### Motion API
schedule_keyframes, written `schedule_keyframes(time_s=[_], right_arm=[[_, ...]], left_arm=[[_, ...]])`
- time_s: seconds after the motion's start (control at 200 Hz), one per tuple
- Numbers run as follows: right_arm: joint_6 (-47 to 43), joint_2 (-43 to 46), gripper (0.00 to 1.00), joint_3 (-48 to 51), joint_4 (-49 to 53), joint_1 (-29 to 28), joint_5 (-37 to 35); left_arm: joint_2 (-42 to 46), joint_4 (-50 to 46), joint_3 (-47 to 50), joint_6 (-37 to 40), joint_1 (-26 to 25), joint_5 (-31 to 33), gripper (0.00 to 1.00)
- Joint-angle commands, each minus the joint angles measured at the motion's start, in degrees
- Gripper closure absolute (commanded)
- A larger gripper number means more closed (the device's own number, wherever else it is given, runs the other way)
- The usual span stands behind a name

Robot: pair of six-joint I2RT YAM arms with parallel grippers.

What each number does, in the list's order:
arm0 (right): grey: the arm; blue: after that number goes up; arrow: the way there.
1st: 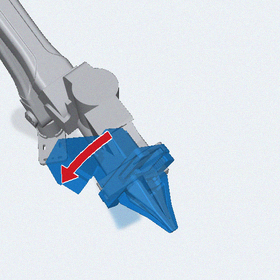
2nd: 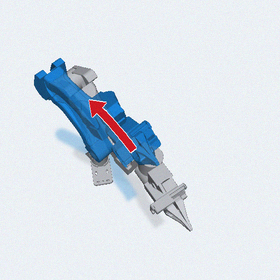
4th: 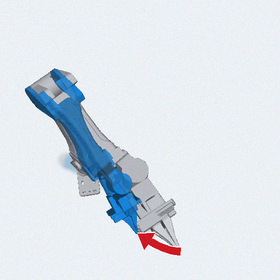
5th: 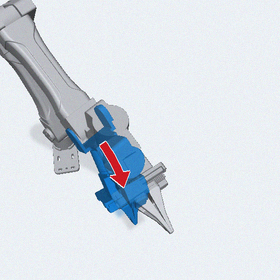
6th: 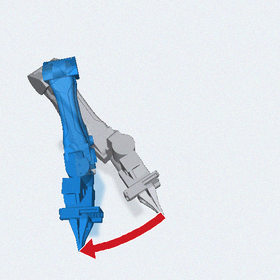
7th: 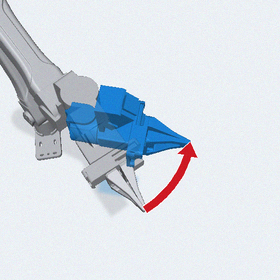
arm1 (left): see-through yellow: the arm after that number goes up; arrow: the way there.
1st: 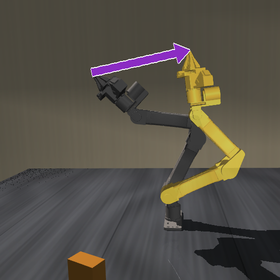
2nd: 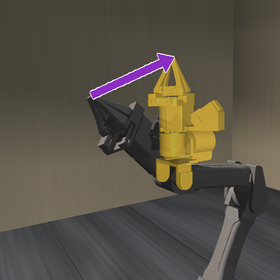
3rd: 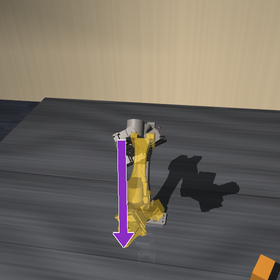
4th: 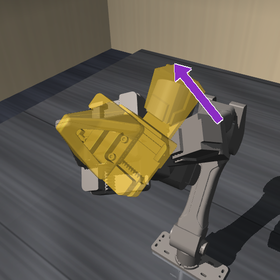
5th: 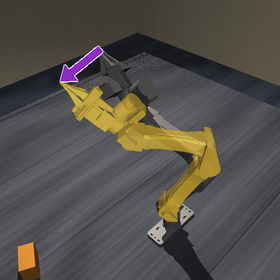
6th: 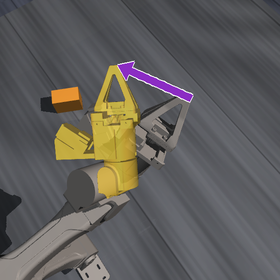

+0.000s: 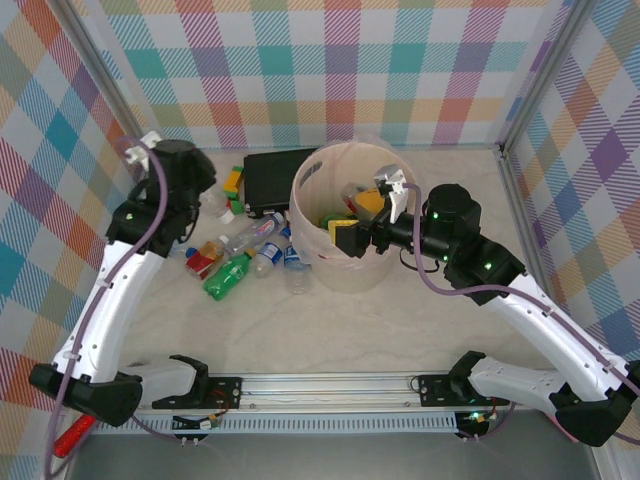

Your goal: Put the plastic bottles in the bin

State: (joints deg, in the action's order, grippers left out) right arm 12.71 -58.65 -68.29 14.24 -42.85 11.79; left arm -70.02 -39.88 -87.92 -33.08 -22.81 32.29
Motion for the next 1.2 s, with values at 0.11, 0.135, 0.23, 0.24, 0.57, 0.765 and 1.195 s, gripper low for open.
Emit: schedule_keyframes(time_s=[0.11,0.135,0.23,0.24,0.57,0.765,1.195], right_arm=[[0.29,1.94,0.01,1.36,-0.81,-0.48,-1.40],[0.22,2.12,0.01,1.48,-0.76,-0.49,-1.49],[0.11,2.95,0.01,2.05,-0.42,-0.48,-2.26],[0.12,2.98,0.01,2.10,-0.37,-0.48,-2.33],[0.16,7.34,0.01,5.32,0.73,-0.48,-9.29],[0.55,11.28,0.01,7.85,1.31,-0.45,-15.39],[1.42,18.01,0.01,9.23,5.50,-0.48,-20.95]], left_arm=[[-3.26,14.03,-3.41,19.46,-15.91,13.06,0.48],[-3.67,15.38,-3.89,21.18,-17.27,13.32,0.47],[-5.68,20.70,-5.85,28.30,-22.18,14.58,0.47],[-5.84,21.22,-6.03,29.03,-22.67,14.80,0.47],[-10.74,31.31,-8.13,37.74,-28.73,2.03,0.47],[-13.46,36.57,-6.66,37.70,-29.49,-7.61,0.45],[-27.00,49.41,-9.55,40.14,-29.49,-10.07,0.40]])
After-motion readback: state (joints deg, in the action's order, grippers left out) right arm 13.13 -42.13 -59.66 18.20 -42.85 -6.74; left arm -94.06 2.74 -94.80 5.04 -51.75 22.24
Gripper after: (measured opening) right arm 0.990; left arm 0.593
